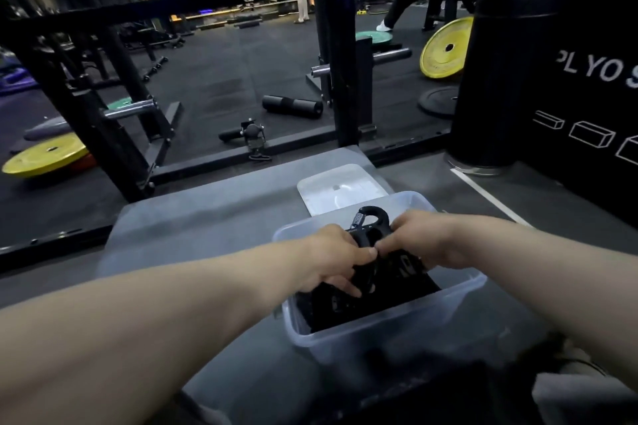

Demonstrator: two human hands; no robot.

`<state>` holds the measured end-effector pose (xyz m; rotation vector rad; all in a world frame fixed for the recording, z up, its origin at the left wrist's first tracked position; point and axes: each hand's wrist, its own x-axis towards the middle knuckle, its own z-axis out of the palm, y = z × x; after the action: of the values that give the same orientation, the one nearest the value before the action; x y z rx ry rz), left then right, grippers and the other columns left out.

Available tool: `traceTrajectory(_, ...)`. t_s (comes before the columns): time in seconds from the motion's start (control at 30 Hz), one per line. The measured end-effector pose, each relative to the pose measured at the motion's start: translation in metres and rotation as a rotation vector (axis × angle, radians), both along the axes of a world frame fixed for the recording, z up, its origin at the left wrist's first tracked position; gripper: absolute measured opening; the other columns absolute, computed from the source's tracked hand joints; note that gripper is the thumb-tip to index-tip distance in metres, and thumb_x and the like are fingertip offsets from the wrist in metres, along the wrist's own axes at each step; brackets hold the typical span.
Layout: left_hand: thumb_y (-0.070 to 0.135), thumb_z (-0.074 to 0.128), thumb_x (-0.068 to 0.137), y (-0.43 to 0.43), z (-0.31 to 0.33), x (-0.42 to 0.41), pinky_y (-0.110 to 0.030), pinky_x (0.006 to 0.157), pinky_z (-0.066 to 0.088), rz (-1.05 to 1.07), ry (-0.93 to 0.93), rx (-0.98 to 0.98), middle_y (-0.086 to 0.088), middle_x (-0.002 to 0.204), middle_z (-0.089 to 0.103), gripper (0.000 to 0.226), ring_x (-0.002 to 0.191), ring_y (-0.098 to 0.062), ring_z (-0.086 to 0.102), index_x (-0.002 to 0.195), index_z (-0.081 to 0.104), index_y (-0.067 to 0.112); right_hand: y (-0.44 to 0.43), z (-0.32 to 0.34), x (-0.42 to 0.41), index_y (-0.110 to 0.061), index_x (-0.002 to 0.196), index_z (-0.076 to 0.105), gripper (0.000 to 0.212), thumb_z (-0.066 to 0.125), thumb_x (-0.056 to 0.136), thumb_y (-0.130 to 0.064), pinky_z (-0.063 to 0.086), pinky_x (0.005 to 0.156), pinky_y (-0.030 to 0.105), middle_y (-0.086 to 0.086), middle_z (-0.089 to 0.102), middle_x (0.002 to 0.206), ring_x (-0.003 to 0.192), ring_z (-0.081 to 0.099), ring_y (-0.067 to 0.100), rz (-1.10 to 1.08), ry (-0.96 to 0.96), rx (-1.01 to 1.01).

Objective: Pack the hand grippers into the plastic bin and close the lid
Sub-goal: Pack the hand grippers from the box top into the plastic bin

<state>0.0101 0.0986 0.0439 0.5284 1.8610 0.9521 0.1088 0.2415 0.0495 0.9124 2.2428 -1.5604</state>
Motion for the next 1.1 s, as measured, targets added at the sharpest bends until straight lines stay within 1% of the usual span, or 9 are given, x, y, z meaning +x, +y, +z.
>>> traceTrajectory(0.1, 0.014, 0.057, 0.099, 0.006, 0.010, 0.006, -0.032, 0.054, 0.058, -0.021, -0.019, 0.012, -0.016, 0.088, 0.071, 0.017, 0.081, -0.035, 0.072, 0.104, 0.061, -0.001, 0.005, 0.000, 0.002, -0.007, 0.091, 0.064, 0.010, 0.068, 0.084, -0.013, 0.049, 0.060, 0.032, 0.014, 0.067, 0.081, 0.070, 0.062, 0.027, -0.013, -0.045, 0.188)
traceTrajectory(0.23, 0.009, 0.053, 0.094, 0.010, 0.017, 0.001, -0.022, 0.047, 0.040, -0.010, 0.256, -0.037, -0.004, 0.085, 0.072, 0.012, 0.060, -0.020, 0.065, 0.094, 0.065, 0.011, 0.015, 0.001, -0.001, -0.005, 0.089, 0.060, 0.007, 0.061, 0.083, -0.008, 0.049, 0.060, 0.032, 0.013, 0.068, 0.081, 0.069, 0.063, 0.027, -0.045, -0.071, 0.283)
traceTrajectory(0.33, 0.010, 0.055, 0.087, 0.006, 0.008, -0.016, -0.031, 0.073, 0.055, -0.044, 0.548, -0.060, -0.004, 0.089, 0.070, 0.020, 0.073, -0.022, 0.061, 0.097, 0.069, 0.020, 0.016, -0.001, -0.002, -0.009, 0.092, 0.058, 0.016, 0.059, 0.077, -0.013, 0.056, 0.073, 0.040, 0.018, 0.067, 0.094, 0.086, 0.068, 0.034, -0.010, -0.129, 0.344)
traceTrajectory(0.4, 0.012, 0.054, 0.087, 0.000, 0.003, -0.024, -0.032, 0.093, 0.053, -0.068, 0.662, -0.097, 0.004, 0.106, 0.067, 0.030, 0.094, -0.020, 0.065, 0.109, 0.067, 0.027, 0.013, -0.002, -0.003, -0.012, 0.090, 0.057, 0.011, 0.057, 0.080, -0.014, 0.051, 0.065, 0.034, 0.016, 0.065, 0.093, 0.080, 0.064, 0.031, 0.019, -0.158, 0.386)
traceTrajectory(0.57, 0.027, 0.053, 0.088, -0.013, 0.001, -0.032, -0.038, 0.096, 0.052, -0.147, 0.756, -0.262, 0.000, 0.137, 0.049, 0.041, 0.113, -0.028, 0.060, 0.129, 0.057, 0.030, 0.001, -0.006, -0.009, -0.009, 0.096, 0.059, 0.013, 0.049, 0.091, -0.016, 0.045, 0.070, 0.031, 0.013, 0.064, 0.098, 0.090, 0.063, 0.030, 0.079, -0.191, 0.504)
traceTrajectory(0.7, 0.027, 0.055, 0.088, -0.021, -0.001, -0.031, -0.033, 0.100, 0.048, -0.304, 0.806, -0.393, -0.002, 0.133, 0.048, 0.042, 0.118, -0.025, 0.052, 0.130, 0.056, 0.032, -0.005, -0.010, -0.009, -0.005, 0.119, 0.056, 0.028, 0.042, 0.098, -0.018, 0.048, 0.075, 0.030, 0.012, 0.063, 0.119, 0.102, 0.062, 0.027, 0.252, -0.318, 0.643)
traceTrajectory(0.83, 0.023, 0.051, 0.090, -0.023, 0.000, -0.031, -0.035, 0.097, 0.050, -0.336, 0.782, -0.450, -0.006, 0.137, 0.042, 0.048, 0.119, -0.030, 0.052, 0.137, 0.049, 0.030, -0.006, -0.005, -0.004, -0.011, 0.124, 0.051, 0.031, 0.046, 0.096, -0.024, 0.045, 0.057, 0.022, 0.006, 0.061, 0.113, 0.086, 0.060, 0.022, 0.308, -0.297, 0.627)
traceTrajectory(1.0, 0.019, 0.050, 0.090, -0.025, 0.001, -0.031, -0.032, 0.090, 0.054, -0.326, 0.774, -0.479, -0.009, 0.136, 0.046, 0.052, 0.112, -0.028, 0.057, 0.141, 0.044, 0.018, -0.005, -0.008, -0.007, -0.010, 0.130, 0.049, 0.039, 0.048, 0.093, -0.023, 0.050, 0.089, 0.031, 0.011, 0.059, 0.125, 0.110, 0.058, 0.028, 0.260, -0.265, 0.673)
traceTrajectory(1.1, 0.018, 0.052, 0.094, -0.027, 0.004, -0.026, -0.029, 0.087, 0.052, -0.381, 0.749, -0.444, -0.008, 0.133, 0.050, 0.045, 0.112, -0.028, 0.057, 0.138, 0.048, 0.017, -0.011, -0.012, -0.011, -0.010, 0.119, 0.055, 0.029, 0.047, 0.094, -0.022, 0.046, 0.080, 0.028, 0.009, 0.063, 0.116, 0.104, 0.060, 0.026, 0.301, -0.282, 0.713)
